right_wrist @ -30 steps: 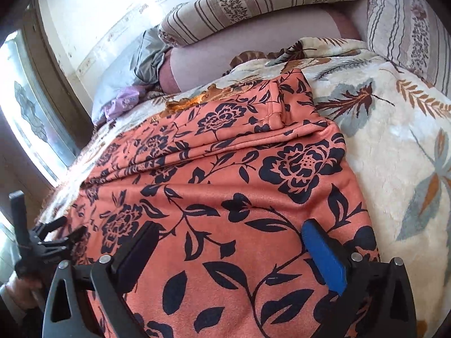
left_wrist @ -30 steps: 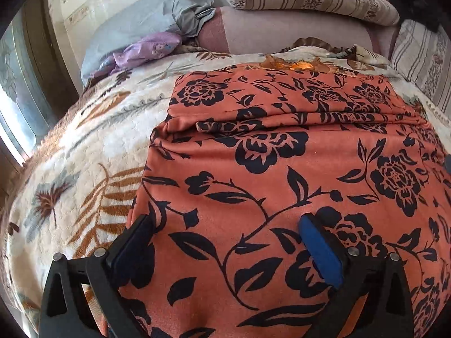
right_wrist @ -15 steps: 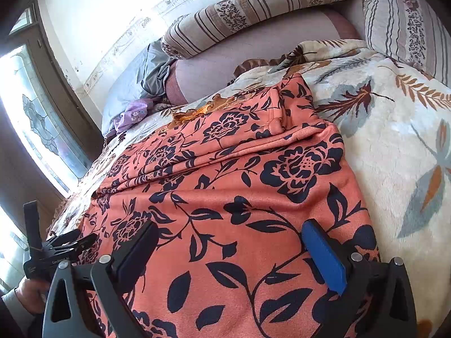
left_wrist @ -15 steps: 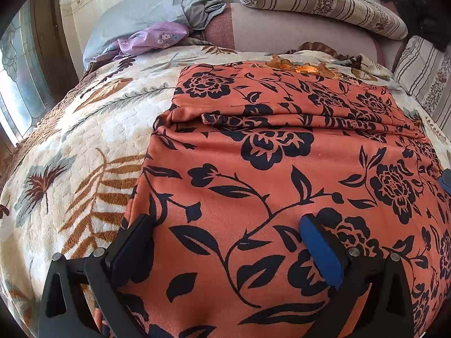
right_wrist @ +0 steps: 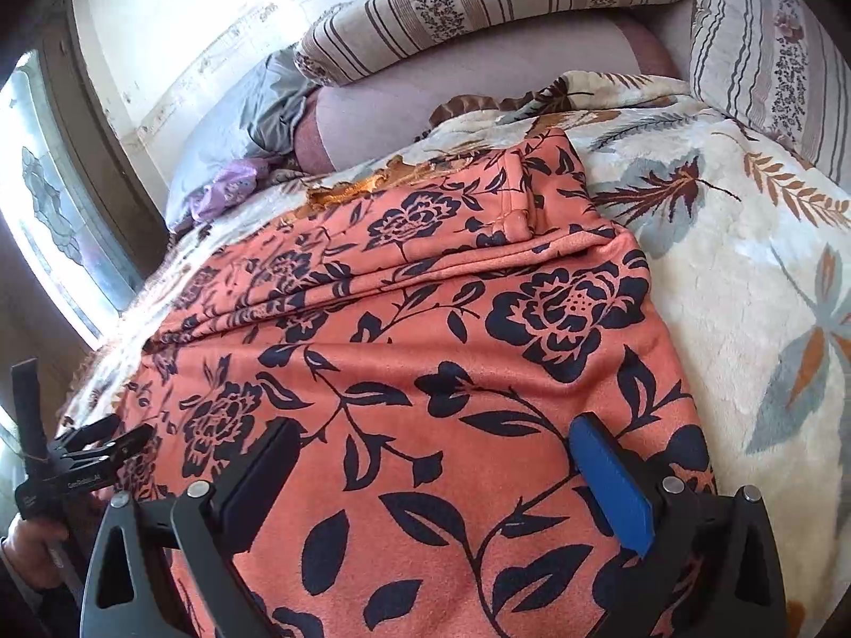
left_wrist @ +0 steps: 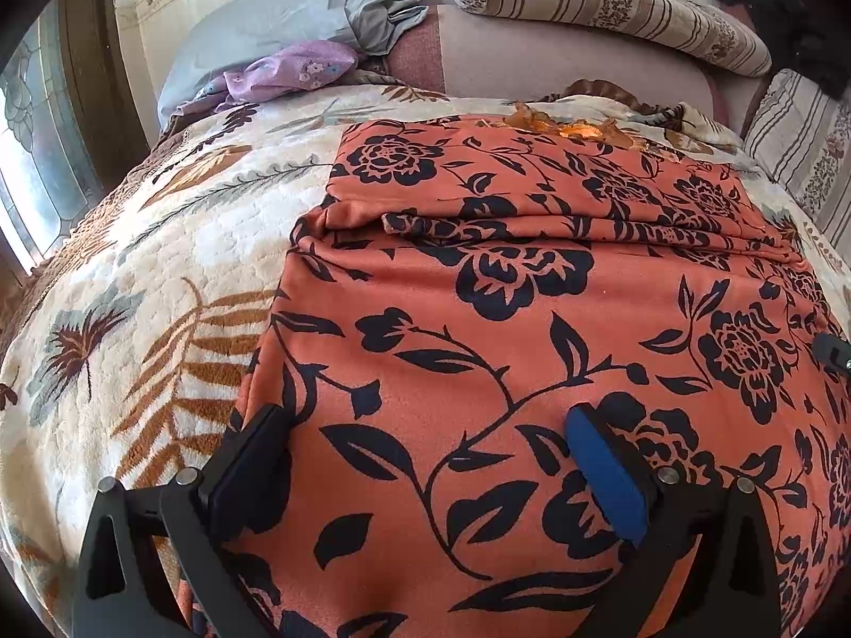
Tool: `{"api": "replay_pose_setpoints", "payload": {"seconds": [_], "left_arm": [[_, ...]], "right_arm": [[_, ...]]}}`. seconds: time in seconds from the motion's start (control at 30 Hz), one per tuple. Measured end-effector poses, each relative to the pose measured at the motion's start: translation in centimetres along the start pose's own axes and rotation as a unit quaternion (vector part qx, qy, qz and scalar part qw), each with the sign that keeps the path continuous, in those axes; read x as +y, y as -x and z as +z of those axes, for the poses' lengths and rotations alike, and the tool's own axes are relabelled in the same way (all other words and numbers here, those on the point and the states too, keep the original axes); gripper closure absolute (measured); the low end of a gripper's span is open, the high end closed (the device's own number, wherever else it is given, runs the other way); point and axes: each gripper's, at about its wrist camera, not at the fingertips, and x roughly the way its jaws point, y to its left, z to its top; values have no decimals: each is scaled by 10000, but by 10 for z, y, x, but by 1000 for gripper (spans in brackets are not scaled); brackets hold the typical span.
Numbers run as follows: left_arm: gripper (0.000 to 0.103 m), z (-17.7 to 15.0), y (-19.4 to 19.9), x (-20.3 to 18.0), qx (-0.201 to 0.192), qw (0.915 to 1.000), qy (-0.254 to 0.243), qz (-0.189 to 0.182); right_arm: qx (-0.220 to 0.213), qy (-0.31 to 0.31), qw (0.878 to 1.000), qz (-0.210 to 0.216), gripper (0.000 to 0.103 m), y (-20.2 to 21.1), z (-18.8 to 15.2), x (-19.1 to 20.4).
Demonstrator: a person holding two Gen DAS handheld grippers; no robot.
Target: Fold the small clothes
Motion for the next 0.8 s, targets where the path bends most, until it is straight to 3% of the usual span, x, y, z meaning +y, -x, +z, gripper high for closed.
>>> {"api": "replay_pose_setpoints", "payload": {"seconds": [0.1, 0.3, 0.33, 0.4, 0.43, 0.47, 0.57, 0.8], "left_arm": [[0, -1, 1, 0, -19, 10000, 8, 8], [0, 2, 6, 2, 55, 10000, 56, -9], [5, 6, 16, 6, -154, 9997, 182, 26], [7, 14, 55, 20, -1209, 9912, 541, 62], [7, 19, 69, 29, -1506, 9861, 704, -17], [6, 27, 74, 38, -1519, 9846, 848, -163], [5, 53, 59, 62, -1130, 9829, 1349, -550], [5, 92, -40, 99, -82, 9698, 2344, -661]], "right_arm": [[44, 567, 9952, -795, 1, -1, -7, 24], [-89, 233, 9979, -600, 1, 10, -15, 11], [-77, 229, 9974, -673, 1, 12, -15, 12], [-179, 172, 9966, -780, 1, 19, -13, 15], [-281, 102, 9965, -775, 1, 26, -12, 14], [-392, 28, 9964, -748, 1, 34, -11, 14], [-656, -67, 9955, -686, 1, 53, -1, 11], [-668, -30, 9968, -444, 1, 65, 32, 14]]}}
